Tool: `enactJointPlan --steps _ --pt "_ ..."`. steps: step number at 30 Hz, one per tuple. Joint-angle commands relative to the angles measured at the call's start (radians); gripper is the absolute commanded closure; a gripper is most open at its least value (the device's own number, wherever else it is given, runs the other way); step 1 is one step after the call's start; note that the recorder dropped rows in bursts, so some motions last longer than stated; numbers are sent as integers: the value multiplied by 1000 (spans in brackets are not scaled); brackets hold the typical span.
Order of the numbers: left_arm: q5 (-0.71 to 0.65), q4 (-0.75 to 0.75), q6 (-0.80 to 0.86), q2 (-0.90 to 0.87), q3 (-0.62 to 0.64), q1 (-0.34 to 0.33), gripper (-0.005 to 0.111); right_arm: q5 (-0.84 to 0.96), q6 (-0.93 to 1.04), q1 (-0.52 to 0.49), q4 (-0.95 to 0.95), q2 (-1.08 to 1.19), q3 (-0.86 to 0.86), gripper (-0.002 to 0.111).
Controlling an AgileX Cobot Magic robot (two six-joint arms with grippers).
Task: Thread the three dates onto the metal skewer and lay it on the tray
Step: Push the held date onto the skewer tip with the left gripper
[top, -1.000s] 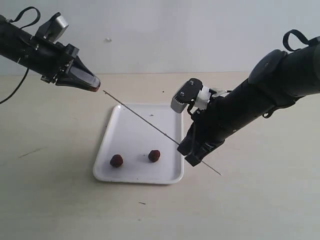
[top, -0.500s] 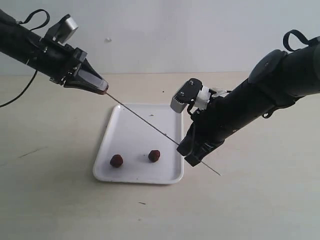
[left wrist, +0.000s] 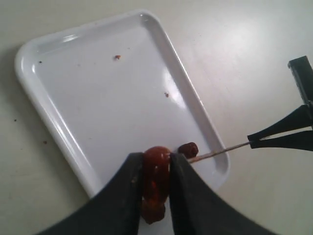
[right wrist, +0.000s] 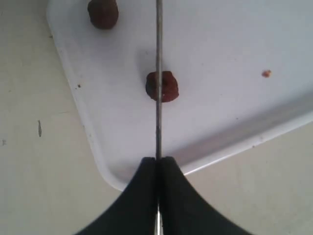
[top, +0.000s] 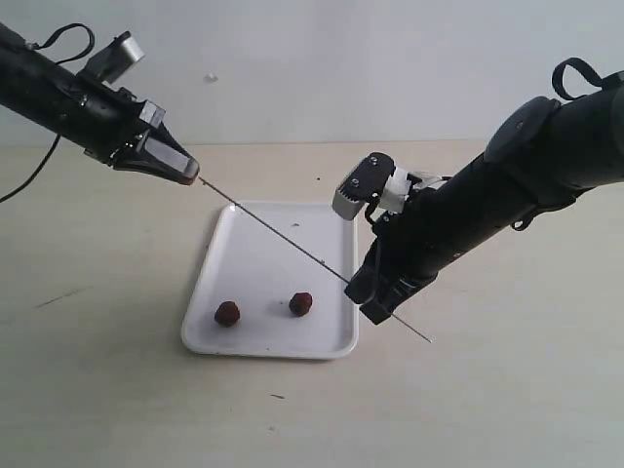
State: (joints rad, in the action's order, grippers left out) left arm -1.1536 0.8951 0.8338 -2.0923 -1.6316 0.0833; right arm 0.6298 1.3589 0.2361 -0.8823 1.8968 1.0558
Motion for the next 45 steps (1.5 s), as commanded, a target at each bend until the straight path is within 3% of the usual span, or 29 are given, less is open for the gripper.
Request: enactJointPlan --steps 1,11,33,45 --pt "23 6 4 3 0 -5 87 4 8 -3 0 -12 -1 108" --pt "-28 68 7 3 0 -3 87 2 0 -3 0 -12 -1 108" --pt "-6 6 24 3 0 11 87 0 0 -3 -1 -12 -1 108" --pt "-26 58 28 3 0 57 87 -20 0 -3 -11 -12 -1 108"
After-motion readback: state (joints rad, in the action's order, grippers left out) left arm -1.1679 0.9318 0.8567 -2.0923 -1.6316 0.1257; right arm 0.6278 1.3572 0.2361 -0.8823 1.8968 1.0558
